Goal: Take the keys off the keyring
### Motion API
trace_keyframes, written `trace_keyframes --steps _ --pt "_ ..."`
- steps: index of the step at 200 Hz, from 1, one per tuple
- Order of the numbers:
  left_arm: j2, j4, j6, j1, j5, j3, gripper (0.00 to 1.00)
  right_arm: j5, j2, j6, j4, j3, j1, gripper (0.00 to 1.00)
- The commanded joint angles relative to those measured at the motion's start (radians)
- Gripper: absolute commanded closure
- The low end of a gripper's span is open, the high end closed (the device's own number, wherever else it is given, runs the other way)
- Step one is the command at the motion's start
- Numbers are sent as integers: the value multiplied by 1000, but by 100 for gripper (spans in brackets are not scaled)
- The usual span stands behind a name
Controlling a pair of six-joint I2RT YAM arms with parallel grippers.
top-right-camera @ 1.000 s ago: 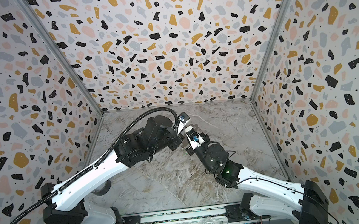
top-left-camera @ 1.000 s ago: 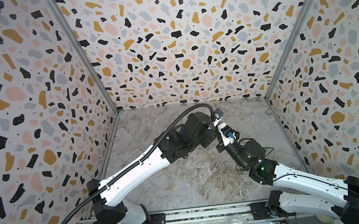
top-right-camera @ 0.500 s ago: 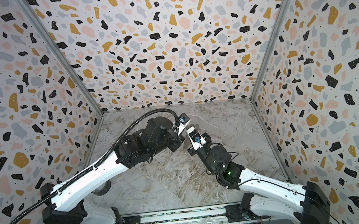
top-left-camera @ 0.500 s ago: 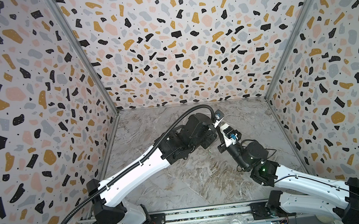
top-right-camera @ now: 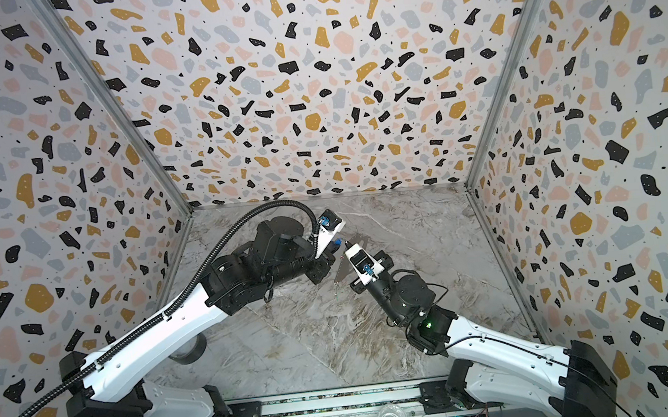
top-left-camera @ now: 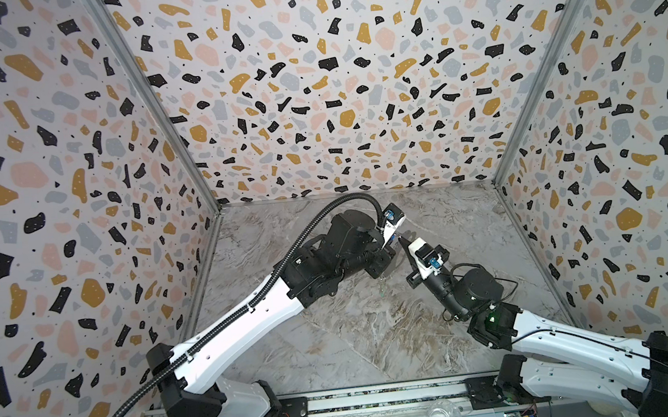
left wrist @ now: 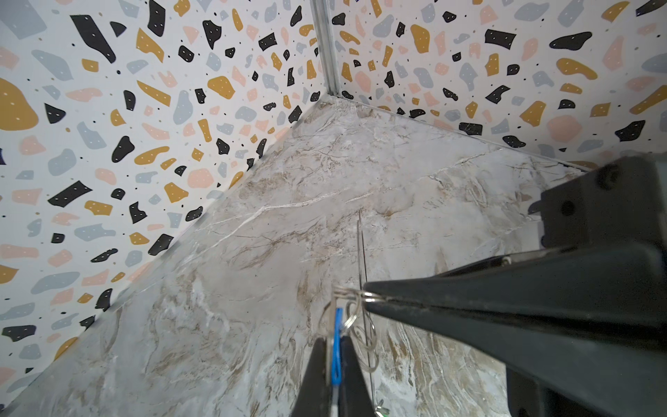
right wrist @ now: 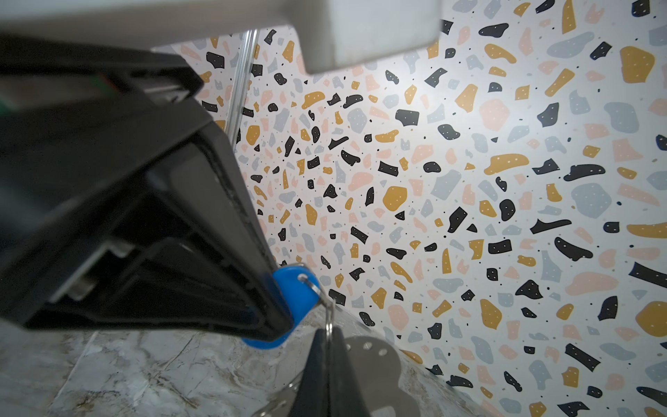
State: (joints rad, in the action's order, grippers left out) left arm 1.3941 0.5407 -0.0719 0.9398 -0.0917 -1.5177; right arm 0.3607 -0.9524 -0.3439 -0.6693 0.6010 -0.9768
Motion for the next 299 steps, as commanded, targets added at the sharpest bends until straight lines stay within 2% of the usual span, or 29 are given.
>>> trace_keyframes --steps 1,43,101,125,271,299 --pt "-9 -82 49 -40 23 21 100 -67 36 -42 -108 0 -7 100" --pt "-9 -104 104 -86 80 48 100 -123 32 -105 -158 -8 -7 100" --pt "-2 -121 155 -126 144 66 100 -161 37 -130 -204 -25 -8 100" --pt "9 -118 176 -136 148 65 100 -197 40 -136 -222 -32 -7 100" --pt "39 -92 242 -153 186 5 100 -243 41 -110 -228 -46 34 100" --pt "18 -118 209 -153 205 19 87 -261 44 -78 -201 -37 61 100"
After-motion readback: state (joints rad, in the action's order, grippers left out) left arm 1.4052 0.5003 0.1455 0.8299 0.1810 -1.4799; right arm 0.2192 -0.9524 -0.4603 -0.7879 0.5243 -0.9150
